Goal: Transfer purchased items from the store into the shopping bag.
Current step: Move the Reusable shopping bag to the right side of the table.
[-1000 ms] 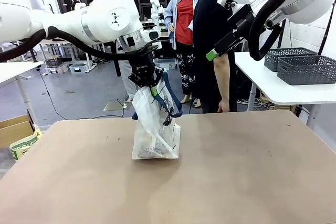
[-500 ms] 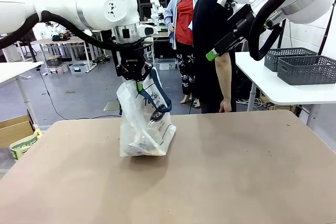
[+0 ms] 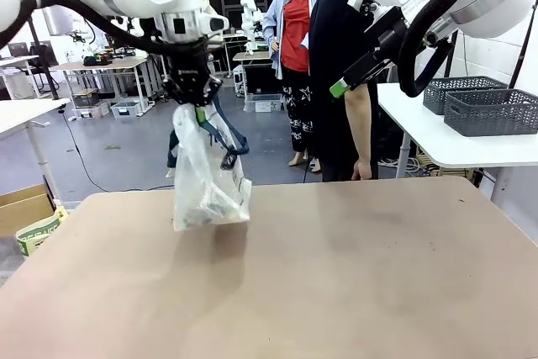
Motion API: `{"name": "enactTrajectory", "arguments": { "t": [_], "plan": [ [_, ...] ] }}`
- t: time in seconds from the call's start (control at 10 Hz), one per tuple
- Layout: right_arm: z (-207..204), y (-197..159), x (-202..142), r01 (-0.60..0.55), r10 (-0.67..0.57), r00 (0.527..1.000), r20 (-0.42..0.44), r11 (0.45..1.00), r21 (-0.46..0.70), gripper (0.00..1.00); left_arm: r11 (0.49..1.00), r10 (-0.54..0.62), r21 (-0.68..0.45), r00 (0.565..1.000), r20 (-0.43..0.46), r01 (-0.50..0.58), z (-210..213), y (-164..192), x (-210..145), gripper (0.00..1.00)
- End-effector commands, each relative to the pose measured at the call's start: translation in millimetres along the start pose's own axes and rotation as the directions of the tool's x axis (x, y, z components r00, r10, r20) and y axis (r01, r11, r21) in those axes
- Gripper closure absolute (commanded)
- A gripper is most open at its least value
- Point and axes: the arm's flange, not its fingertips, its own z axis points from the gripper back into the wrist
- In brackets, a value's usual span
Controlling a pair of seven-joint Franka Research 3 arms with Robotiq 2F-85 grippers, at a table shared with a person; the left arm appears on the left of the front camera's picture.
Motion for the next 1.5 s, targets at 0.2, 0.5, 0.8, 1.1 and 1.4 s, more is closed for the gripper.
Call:
{"name": "enactTrajectory", "arguments": {
  "t": [0.2, 0.5, 0.8, 1.1, 1.4],
  "plan": [
    [1.5, 2.3, -2.9, 0.005, -0.006, 1.000, -0.013, 1.000, -0.008, 0.00, 0.990, 0.037, 0.135, 0.997, 0.073, -0.046, 41.1, 51.7, -12.2, 1.00],
    [1.5, 2.3, -2.9, 0.005, -0.006, 1.000, -0.013, 1.000, -0.008, 0.00, 0.986, 0.069, 0.148, 0.995, 0.073, -0.079, 50.7, 103.7, -47.3, 1.00],
    [1.5, 2.3, -2.9, 0.005, -0.006, 1.000, -0.013, 1.000, -0.008, 0.00, 0.991, 0.045, 0.125, 0.997, 0.066, -0.053, 40.4, 156.7, -83.0, 1.00],
    [1.5, 2.3, -2.9, 0.005, -0.006, 1.000, -0.013, 1.000, -0.008, 0.00, 0.975, 0.079, 0.201, 0.992, 0.097, -0.097, 21.9, 206.3, -125.4, 1.00],
    [1.5, 2.3, -2.9, 0.005, -0.006, 1.000, -0.013, 1.000, -0.008, 0.00, 0.964, 0.053, 0.250, 0.989, 0.138, -0.086, -6.5, 244.6, -154.0, 1.00]
  ]
}}
